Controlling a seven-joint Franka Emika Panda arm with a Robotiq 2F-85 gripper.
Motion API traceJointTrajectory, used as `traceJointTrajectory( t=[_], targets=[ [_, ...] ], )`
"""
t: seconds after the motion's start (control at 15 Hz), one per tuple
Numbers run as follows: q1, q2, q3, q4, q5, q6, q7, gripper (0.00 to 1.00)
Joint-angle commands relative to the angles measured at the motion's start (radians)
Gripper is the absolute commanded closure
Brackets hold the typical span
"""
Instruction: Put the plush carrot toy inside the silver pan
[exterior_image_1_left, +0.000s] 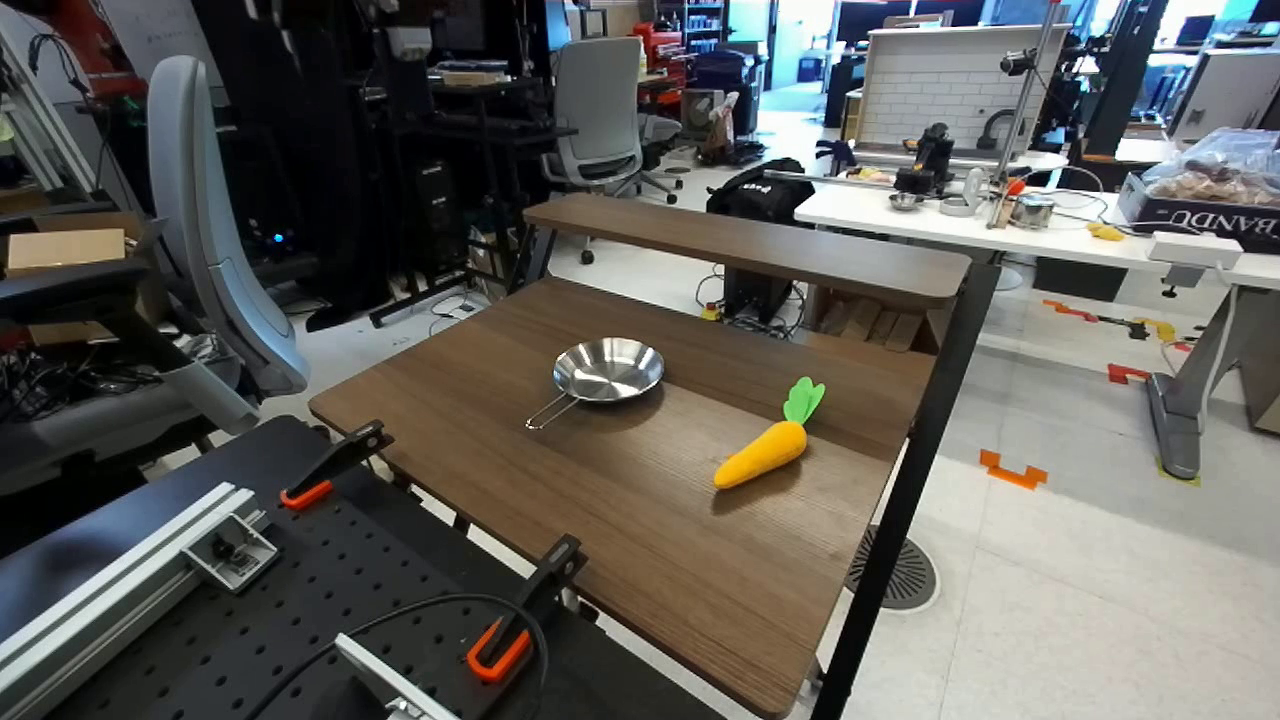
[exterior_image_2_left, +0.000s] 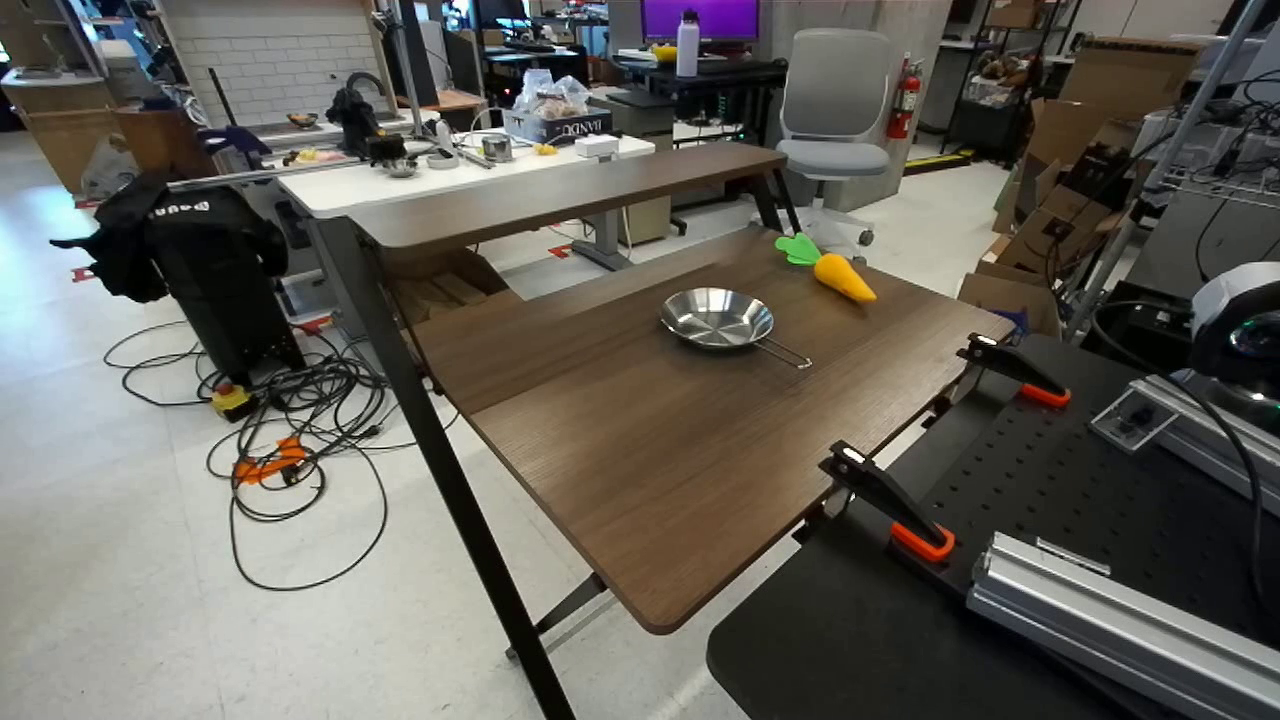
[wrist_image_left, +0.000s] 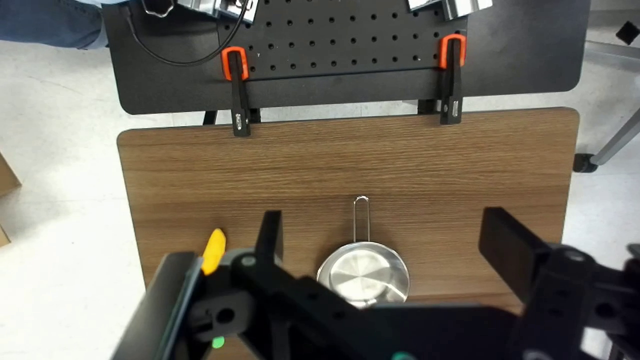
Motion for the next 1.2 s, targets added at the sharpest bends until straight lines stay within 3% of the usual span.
traceJointTrajectory(
  t=[0.0, 0.73, 1.13],
  targets=[
    [-0.041, 0.079, -0.014, -0.006, -0.023, 0.104, -0.007, 0.00],
    [-0.141, 0.479, -0.073, 0.108, -0.089, 0.436, 0.008, 0.00],
    [-0.155, 0.711, -0.107, 0.278, -0.074, 0.496, 0.010, 0.00]
  ],
)
